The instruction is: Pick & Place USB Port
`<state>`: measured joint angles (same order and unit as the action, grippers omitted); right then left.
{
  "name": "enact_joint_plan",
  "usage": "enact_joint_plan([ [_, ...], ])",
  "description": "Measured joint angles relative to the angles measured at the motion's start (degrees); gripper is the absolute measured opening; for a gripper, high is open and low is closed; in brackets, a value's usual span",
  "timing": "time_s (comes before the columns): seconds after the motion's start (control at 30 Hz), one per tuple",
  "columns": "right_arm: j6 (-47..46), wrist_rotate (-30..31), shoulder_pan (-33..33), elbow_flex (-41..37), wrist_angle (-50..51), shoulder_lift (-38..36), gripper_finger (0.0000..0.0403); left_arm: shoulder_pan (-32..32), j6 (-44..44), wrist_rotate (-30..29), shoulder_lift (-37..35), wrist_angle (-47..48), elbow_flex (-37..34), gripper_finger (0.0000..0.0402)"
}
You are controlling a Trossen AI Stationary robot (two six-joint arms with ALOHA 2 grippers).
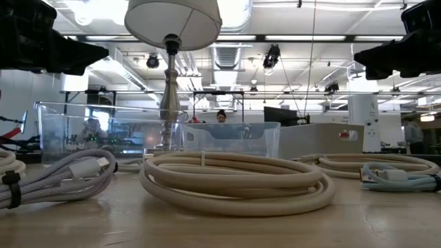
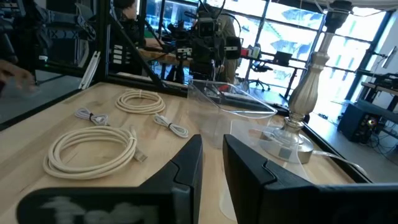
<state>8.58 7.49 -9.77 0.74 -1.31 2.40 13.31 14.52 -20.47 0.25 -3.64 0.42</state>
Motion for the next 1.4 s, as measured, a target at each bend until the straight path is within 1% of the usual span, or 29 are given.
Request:
enact_joint_plan([
  [0.07, 0.00, 0.00, 0.00, 0.00, 0.01, -0.01, 0.0059, 0.01, 0.89, -0.23, 0.02, 0.11, -0.01, 0.0090],
  [0.2, 1.68, -0.01, 0.03, -0.01, -0.73, 0.01, 0.0059, -0.01, -0.31, -0.46, 0.22, 0.18, 0.01, 0.0090],
  [0.37, -9.40, -0.39, -0.08, -0.01, -6.14, -0.01, 0.0059, -0.01, -0.76, -0.53, 0.37, 0.24, -0.01, 0.0090],
  [0.47, -10.45, -0.05, -0.08, -0.01, -10.30, 0.01, 0.0059, 0.01, -1.00, -0.55, 0.37, 0.42, -0.01, 0.0090],
  [0.6, -1.48, -0.02, -0.08, -0.01, -15.47, -0.01, 0.0059, 0.00, -1.43, -0.55, 0.37, 0.42, -0.01, 0.0090],
  [0.7, 6.14, 0.00, -0.08, -0.01, -16.50, 0.01, 0.0059, -0.01, -1.69, -0.56, 0.37, 0.20, 0.00, 0.0090],
  [0.77, 9.34, -0.02, -0.08, -0.01, -16.62, 0.01, 0.0059, -0.01, -2.17, -0.55, 0.37, 0.15, 0.00, 0.0090],
  [1.0, 11.44, 0.00, -0.05, -0.01, -17.82, -0.01, 0.0059, 0.00, -7.26, -0.50, 0.39, -1.84, -0.01, 0.0090],
  [1.1, 14.07, 0.11, -0.03, -0.01, -18.06, 0.01, 0.0059, 0.00, -9.15, -0.26, 0.70, -2.86, -0.01, 0.0090],
  [1.23, 17.37, 0.26, -0.03, -0.01, -21.28, -0.01, 0.0059, -0.01, -13.06, 0.32, 1.10, -3.37, -0.01, 0.0090],
  [1.33, 18.48, 2.29, -0.03, -0.01, -22.13, -0.01, 0.0059, -0.01, -13.20, 0.59, 1.73, -6.47, 0.19, 0.0090],
  [1.4, 18.21, 4.07, -0.03, -0.01, -22.13, 0.03, 0.0059, -0.01, -12.72, 1.03, 2.58, -5.91, 1.41, 0.0096],
])
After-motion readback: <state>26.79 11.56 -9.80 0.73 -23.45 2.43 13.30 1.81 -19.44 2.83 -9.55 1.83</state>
